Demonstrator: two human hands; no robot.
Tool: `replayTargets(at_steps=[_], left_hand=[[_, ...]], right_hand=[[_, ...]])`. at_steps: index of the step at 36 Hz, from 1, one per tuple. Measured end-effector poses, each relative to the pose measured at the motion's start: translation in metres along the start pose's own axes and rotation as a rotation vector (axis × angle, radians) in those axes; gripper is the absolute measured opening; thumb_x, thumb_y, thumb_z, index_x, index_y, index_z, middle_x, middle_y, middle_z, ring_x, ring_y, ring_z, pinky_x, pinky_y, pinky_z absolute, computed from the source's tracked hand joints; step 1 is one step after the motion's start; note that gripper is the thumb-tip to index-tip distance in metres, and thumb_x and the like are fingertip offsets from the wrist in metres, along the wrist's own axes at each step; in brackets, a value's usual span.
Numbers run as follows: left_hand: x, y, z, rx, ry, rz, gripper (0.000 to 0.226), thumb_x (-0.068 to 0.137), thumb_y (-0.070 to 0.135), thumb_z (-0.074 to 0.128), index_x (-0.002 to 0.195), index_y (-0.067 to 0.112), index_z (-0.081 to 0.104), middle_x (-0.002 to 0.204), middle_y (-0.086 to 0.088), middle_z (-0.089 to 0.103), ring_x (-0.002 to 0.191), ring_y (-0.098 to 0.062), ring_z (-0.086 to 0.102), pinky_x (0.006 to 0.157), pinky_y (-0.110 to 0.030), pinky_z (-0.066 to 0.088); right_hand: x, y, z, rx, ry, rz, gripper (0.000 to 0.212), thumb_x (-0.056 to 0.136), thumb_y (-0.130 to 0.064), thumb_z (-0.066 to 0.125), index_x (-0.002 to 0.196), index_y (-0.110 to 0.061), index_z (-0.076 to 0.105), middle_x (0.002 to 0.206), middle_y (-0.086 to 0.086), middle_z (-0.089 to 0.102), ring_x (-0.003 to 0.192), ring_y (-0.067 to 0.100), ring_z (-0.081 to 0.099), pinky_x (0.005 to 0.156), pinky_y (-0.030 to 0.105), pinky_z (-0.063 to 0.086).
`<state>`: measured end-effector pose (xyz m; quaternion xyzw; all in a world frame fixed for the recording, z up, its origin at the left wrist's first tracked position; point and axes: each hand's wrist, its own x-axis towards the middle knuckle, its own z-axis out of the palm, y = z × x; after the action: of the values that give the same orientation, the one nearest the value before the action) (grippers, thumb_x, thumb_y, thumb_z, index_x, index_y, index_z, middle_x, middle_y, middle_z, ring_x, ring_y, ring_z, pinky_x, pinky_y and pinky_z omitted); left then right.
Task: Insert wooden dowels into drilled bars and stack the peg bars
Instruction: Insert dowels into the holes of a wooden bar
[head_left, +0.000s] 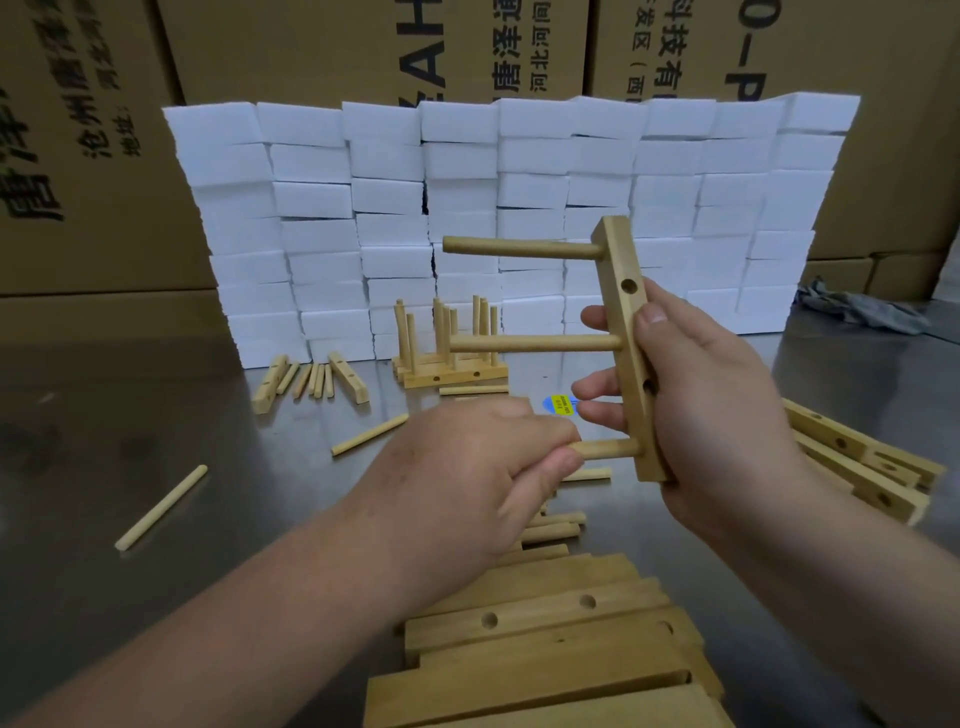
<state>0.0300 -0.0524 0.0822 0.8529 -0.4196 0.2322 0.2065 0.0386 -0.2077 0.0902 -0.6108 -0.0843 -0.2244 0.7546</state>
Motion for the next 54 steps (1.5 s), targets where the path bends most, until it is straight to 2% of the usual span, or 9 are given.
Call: replayTargets(at_steps=[8, 16, 26, 32, 37, 42, 47, 50, 54], left_hand=[[0.0, 0.002, 0.003, -0.121, 0.068, -0.046, 0.042, 0.088, 0.038, 0.04, 0.079, 0.009, 0.069, 0.063, 0.002, 0.061, 0.068, -0.01, 0.053, 0.058, -0.031, 0.041], [0.001, 0.009, -0.002, -0.366, 0.014, -0.391, 0.043, 0.077, 0.047, 0.041, 0.074, 0.013, 0.066, 0.043, 0.013, 0.043, 0.044, 0.001, 0.043, 0.046, -0.011, 0.034], [0.008, 0.003, -0.022, -0.499, -0.003, -0.502, 0.043, 0.058, 0.074, 0.052, 0.077, 0.038, 0.068, 0.055, 0.013, 0.062, 0.044, 0.002, 0.049, 0.05, -0.018, 0.044], [0.012, -0.012, -0.035, -0.745, 0.066, -0.566, 0.054, 0.053, 0.062, 0.05, 0.078, 0.018, 0.069, 0.051, -0.005, 0.063, 0.037, -0.01, 0.039, 0.038, -0.014, 0.033], [0.014, -0.026, -0.032, -0.811, 0.078, -0.623, 0.059, 0.061, 0.064, 0.042, 0.079, 0.015, 0.07, 0.054, -0.009, 0.064, 0.036, -0.012, 0.038, 0.038, -0.017, 0.034], [0.017, -0.055, -0.026, -0.899, 0.289, -0.791, 0.06, 0.094, 0.053, 0.028, 0.082, 0.01, 0.067, 0.051, -0.004, 0.06, 0.034, -0.012, 0.041, 0.038, -0.017, 0.033], [0.03, -0.094, 0.006, -0.562, 0.29, -0.906, 0.025, 0.091, 0.025, 0.048, 0.08, 0.017, 0.069, 0.059, 0.011, 0.065, 0.052, -0.004, 0.053, 0.052, -0.021, 0.038], [0.052, -0.116, 0.03, -0.302, 0.036, -0.822, 0.027, 0.094, 0.026, 0.043, 0.104, 0.021, 0.068, 0.097, 0.011, 0.06, 0.091, -0.011, 0.054, 0.076, -0.027, 0.04], [0.081, -0.128, 0.051, -0.125, -0.245, -0.754, 0.035, 0.099, 0.022, 0.031, 0.122, 0.012, 0.055, 0.129, -0.011, 0.053, 0.112, -0.024, 0.051, 0.095, -0.036, 0.038]], right_hand=[[-0.003, 0.0, 0.001, -0.028, -0.017, -0.03, 0.029, 0.1, -0.02, 0.038, 0.113, -0.027, 0.062, 0.094, -0.009, 0.069, 0.053, 0.012, 0.06, 0.05, 0.021, 0.052], [-0.007, 0.005, 0.002, -0.062, -0.01, -0.04, 0.03, 0.1, -0.02, 0.037, 0.116, -0.026, 0.061, 0.094, -0.01, 0.068, 0.054, 0.012, 0.061, 0.051, 0.022, 0.052], [-0.007, -0.001, 0.003, -0.151, 0.043, -0.063, 0.024, 0.098, -0.023, 0.042, 0.109, -0.031, 0.061, 0.088, -0.014, 0.069, 0.065, 0.002, 0.063, 0.063, 0.023, 0.054], [0.007, 0.003, -0.003, -0.162, -0.039, 0.102, 0.029, 0.091, -0.027, 0.054, 0.118, -0.022, 0.061, 0.069, -0.015, 0.068, 0.06, -0.003, 0.058, 0.067, 0.026, 0.037], [0.017, 0.003, -0.007, 0.16, -0.075, 0.255, 0.038, 0.087, -0.007, 0.058, 0.125, -0.011, 0.053, 0.081, 0.004, 0.074, 0.046, 0.004, 0.056, 0.05, 0.017, 0.044], [0.023, 0.003, -0.011, 0.236, -0.033, 0.191, 0.025, 0.086, -0.006, 0.061, 0.11, -0.013, 0.061, 0.077, -0.001, 0.074, 0.068, 0.009, 0.069, 0.06, 0.016, 0.053], [0.025, 0.005, -0.013, 0.312, 0.039, 0.183, 0.012, 0.09, -0.002, 0.055, 0.094, -0.011, 0.061, 0.07, -0.002, 0.072, 0.076, 0.013, 0.071, 0.062, 0.016, 0.053], [0.026, 0.006, -0.013, 0.351, 0.073, 0.181, 0.01, 0.09, 0.0, 0.054, 0.086, -0.008, 0.059, 0.069, 0.0, 0.072, 0.076, 0.014, 0.072, 0.063, 0.016, 0.054], [0.027, 0.008, -0.013, 0.376, 0.124, 0.184, 0.012, 0.088, 0.002, 0.055, 0.08, -0.006, 0.058, 0.069, 0.002, 0.072, 0.076, 0.016, 0.072, 0.066, 0.019, 0.056]])
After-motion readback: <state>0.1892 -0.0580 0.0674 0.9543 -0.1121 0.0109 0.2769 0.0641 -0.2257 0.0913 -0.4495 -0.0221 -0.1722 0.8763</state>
